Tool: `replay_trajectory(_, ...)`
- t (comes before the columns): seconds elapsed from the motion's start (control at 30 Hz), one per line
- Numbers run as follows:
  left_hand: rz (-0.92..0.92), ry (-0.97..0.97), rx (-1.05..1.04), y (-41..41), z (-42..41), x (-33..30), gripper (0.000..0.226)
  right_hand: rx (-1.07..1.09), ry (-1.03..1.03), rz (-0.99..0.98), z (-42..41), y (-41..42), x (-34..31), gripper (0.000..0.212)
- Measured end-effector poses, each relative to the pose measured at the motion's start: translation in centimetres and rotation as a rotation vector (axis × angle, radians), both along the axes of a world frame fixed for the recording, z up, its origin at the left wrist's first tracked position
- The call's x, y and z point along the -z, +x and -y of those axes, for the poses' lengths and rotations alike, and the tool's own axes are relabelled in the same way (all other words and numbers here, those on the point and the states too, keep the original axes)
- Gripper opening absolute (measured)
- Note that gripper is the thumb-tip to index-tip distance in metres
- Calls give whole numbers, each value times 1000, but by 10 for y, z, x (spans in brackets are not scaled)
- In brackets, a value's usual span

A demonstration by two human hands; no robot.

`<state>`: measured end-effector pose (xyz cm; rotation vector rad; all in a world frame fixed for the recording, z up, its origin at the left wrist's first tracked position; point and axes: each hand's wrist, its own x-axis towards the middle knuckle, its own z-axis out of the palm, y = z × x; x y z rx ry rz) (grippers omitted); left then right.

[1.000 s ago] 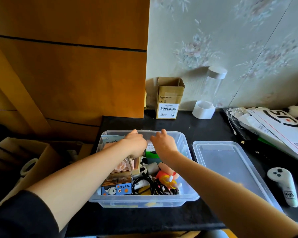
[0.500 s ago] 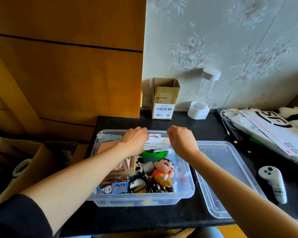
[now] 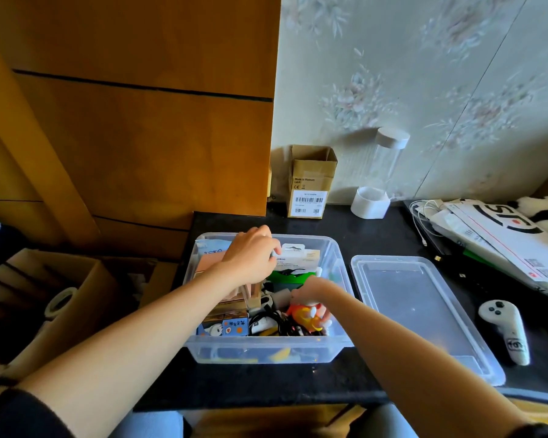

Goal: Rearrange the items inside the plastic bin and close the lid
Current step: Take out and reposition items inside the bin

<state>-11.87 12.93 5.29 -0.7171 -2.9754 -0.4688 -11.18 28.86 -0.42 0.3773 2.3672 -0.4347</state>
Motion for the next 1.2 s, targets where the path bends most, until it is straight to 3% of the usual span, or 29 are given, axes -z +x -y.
replay_trajectory(0.1,18,44,-39,8,13,-2,23,-5,49,-132,-1,2,-1,42)
replay_trajectory(0.23,22,79,-72,17,23,1,23,-21,56,-207,0,10,-18,69)
replay_trajectory(0.43,33,248,-52,21,28,0,23,21,-92,-467,13,18,-44,59)
replay_trajectory(0.57,99,284,36,26,18,-3,24,97,-294,-267,27,29,-38,53)
replay_trajectory(0.67,189,184,122,31,5,1,26,160,-417,-104,19,26,-46,24)
replay_trajectory(0.73,300,65,164,34,-1,7,28,213,-432,-52,9,27,-49,29)
replay_trajectory(0.8,335,-148,235,35,-5,15,30,36,-256,-98,1,33,-55,39)
replay_trajectory(0.87,282,-221,250,35,-8,22,26,-55,-54,-165,-7,37,-53,32)
replay_trajectory(0.97,236,-97,212,30,-9,26,15,-340,245,-171,-8,43,-44,27)
replay_trajectory(1.2,299,52,178,31,-4,46,12,-612,499,13,-1,30,2,32)
